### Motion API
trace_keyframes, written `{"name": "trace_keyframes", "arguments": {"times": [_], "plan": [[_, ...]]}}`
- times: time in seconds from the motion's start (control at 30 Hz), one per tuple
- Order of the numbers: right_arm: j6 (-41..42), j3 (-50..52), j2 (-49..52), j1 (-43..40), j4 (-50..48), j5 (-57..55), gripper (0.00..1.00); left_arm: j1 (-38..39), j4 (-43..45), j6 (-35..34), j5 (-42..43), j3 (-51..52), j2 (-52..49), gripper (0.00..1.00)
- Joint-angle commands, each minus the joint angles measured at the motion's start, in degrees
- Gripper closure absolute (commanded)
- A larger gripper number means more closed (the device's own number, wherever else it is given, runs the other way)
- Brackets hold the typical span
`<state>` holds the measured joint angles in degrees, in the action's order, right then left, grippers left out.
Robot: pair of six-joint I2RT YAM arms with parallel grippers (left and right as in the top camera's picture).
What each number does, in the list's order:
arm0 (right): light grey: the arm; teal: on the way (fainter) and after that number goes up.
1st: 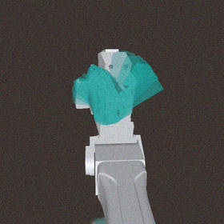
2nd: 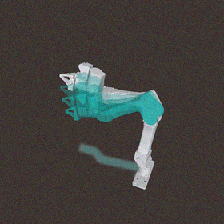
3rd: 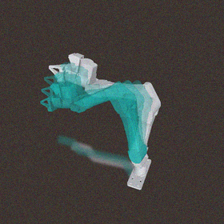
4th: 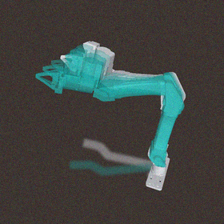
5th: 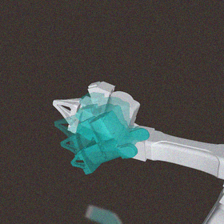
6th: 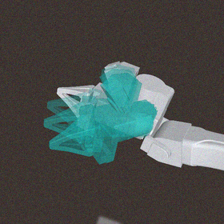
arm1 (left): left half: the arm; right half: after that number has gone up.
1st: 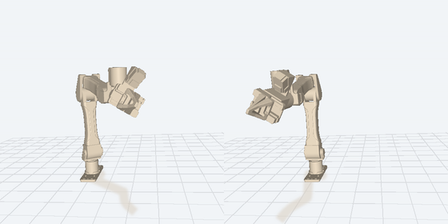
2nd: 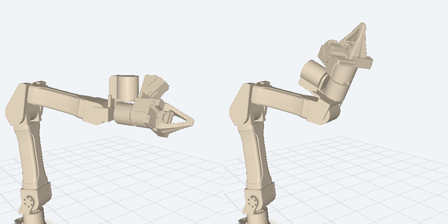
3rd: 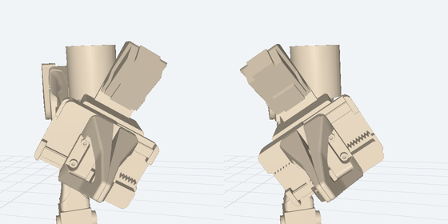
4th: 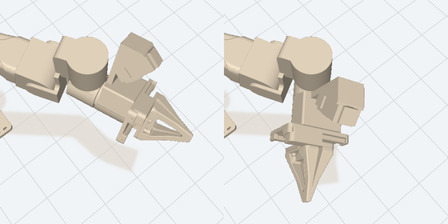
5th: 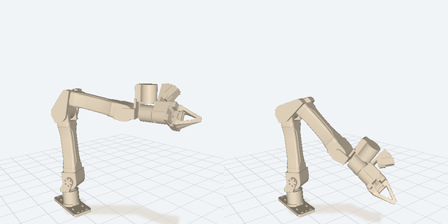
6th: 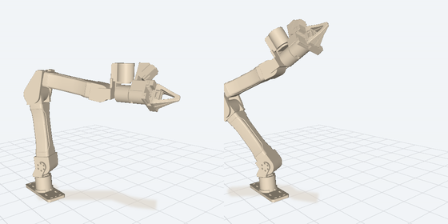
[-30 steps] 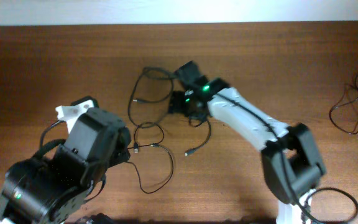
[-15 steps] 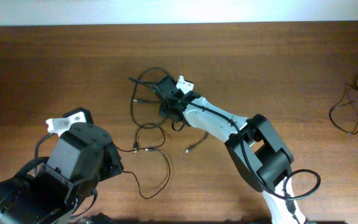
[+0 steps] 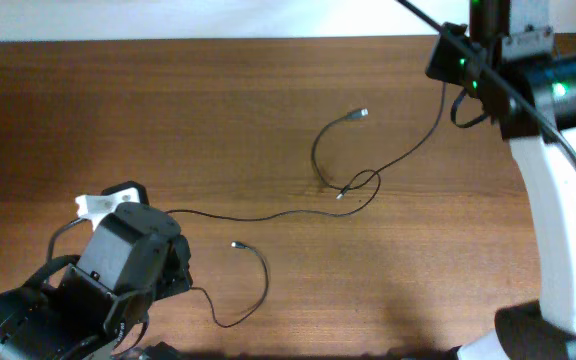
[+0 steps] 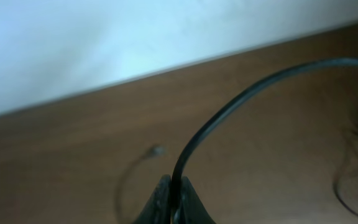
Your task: Untangle cables
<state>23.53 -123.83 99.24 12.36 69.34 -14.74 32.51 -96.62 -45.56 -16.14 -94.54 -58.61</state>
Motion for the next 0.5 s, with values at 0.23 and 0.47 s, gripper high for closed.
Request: {"name": "trace_keyframes", "arguments": {"times": [0.23, 0.47], "plan": [[13.2, 0.28, 8.15, -25.29, 8.52, -20.9, 0.96, 0.07, -0.11, -11.89, -23.02, 0.11, 12.04, 1.0], [6.49, 0.28, 8.17, -31.71, 7.08, 10.93, 0.96, 0.09, 11.41, -21.27, -50.69, 0.57, 16.06, 1.0]]}}
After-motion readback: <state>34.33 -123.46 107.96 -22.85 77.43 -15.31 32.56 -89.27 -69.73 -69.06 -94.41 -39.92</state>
